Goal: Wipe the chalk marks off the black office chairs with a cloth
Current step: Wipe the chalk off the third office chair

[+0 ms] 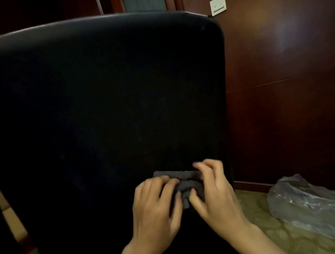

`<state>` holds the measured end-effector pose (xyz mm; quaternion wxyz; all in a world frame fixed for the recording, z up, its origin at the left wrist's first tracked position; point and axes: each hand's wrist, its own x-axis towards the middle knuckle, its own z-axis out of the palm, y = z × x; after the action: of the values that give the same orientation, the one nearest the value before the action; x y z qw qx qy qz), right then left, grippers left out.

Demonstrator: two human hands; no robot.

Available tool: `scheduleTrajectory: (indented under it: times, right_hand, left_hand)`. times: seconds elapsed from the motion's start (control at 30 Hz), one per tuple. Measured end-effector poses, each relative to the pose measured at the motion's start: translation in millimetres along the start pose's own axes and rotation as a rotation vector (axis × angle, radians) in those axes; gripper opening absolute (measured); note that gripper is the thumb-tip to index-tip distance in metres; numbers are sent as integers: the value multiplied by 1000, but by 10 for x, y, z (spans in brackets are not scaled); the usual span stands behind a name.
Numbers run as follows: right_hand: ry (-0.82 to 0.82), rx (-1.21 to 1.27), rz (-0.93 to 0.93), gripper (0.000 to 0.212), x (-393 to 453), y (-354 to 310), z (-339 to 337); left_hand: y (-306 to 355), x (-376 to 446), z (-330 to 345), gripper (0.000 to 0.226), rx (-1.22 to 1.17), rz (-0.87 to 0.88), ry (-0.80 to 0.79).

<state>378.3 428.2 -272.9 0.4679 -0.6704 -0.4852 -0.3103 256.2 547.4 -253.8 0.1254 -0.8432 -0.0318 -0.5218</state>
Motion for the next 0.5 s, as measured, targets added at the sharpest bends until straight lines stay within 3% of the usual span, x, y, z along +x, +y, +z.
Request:
scheduleTrajectory:
  times: [0.07,0.17,0.3,0.37,0.5]
  right_hand:
    - [-57,89,35,66,-12,-28,-84]
    - [-111,225,90,56,-60,-82,-171]
    - [-139,-133,33,31,-41,-182,-133]
    - [-205,-182,80,21,14,-301,-157]
    - [-288,173,314,14,157,-438,-329]
  left_hand:
    - [46,29,-65,28,7,-37,18]
    - [97,24,-123,26,94,-61,26]
    - [84,-49,-110,24,201,-62,1]
    - [87,-65,-125,25,205,-53,-19]
    - [131,-68,-278,24,53,-146,-9]
